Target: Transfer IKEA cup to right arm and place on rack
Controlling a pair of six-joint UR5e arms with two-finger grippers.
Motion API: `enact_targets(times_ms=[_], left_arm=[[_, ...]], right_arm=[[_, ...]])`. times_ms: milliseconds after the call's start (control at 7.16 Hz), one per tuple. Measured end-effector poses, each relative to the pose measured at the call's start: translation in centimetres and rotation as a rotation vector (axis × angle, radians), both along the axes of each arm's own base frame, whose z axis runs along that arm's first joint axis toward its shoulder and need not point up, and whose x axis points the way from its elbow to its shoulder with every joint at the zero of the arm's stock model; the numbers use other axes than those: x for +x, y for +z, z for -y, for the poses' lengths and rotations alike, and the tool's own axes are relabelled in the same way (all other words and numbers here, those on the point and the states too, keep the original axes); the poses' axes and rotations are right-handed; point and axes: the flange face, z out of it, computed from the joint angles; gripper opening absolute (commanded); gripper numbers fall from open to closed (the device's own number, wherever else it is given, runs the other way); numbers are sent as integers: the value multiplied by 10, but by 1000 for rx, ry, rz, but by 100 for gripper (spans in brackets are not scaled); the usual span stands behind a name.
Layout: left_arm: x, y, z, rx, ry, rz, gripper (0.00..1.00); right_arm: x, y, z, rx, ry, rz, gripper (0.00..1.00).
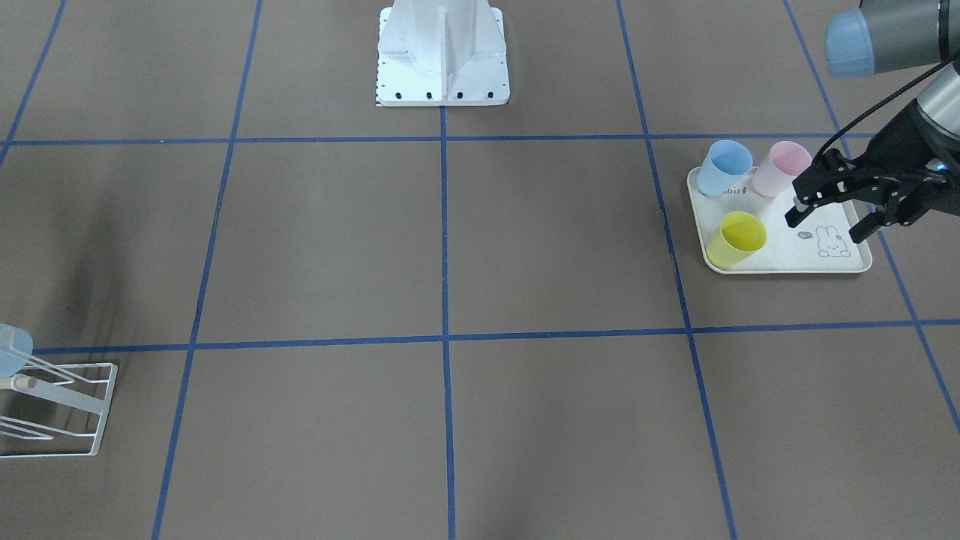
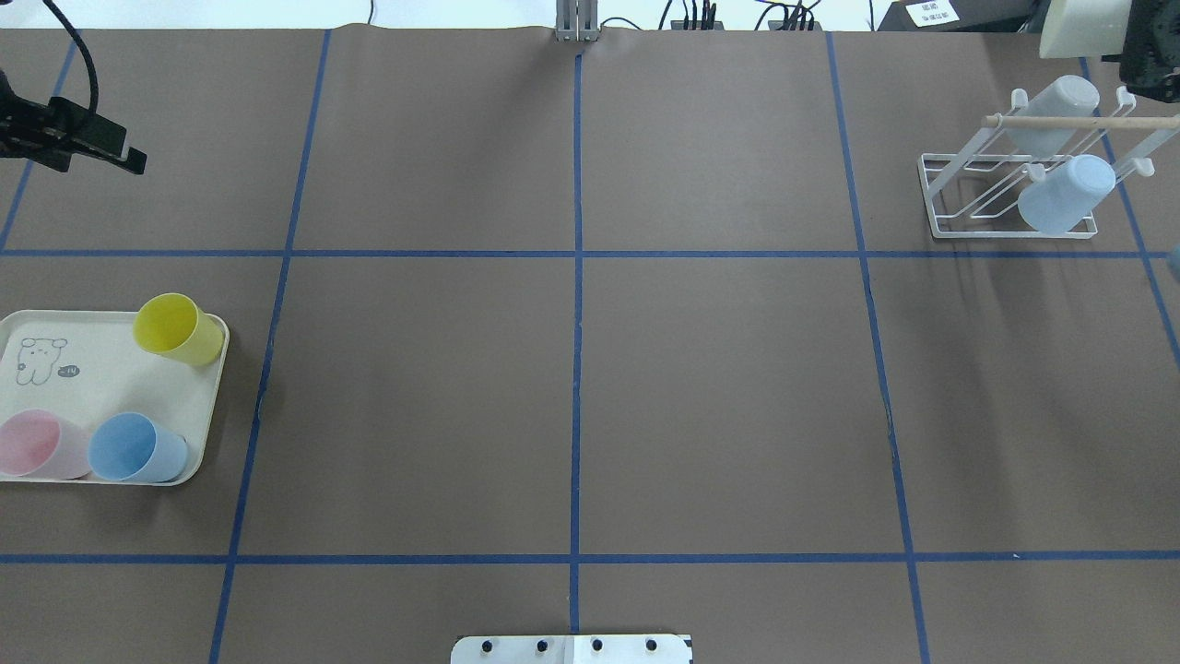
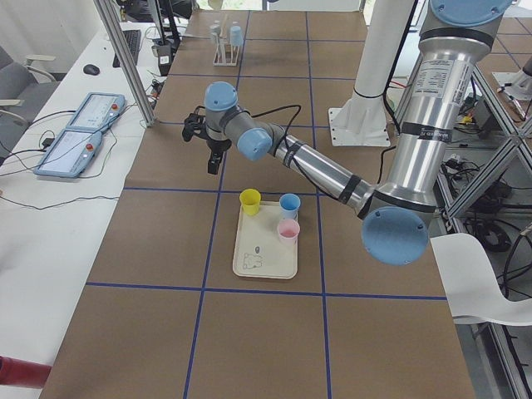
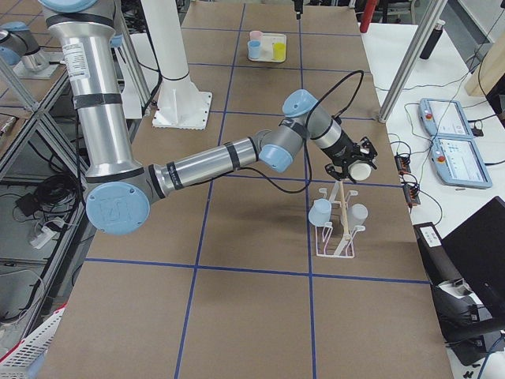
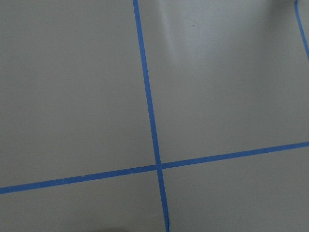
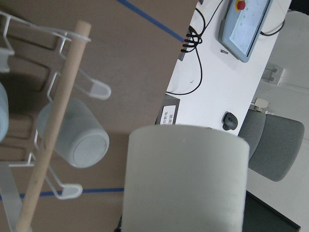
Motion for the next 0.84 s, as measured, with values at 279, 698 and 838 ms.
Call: enact_targets(times_ms=[279,698,838], left_arm=[[-1,0,0,2,1,1,100],[-1,0,0,1,0,0,100],[-1,0,-1,2,0,0,100]], right_arm=[[13,24,29,14,-64,-147,42],[17,101,58,43,-64,-264,46],[16,120,63,53,-60,-271,47]])
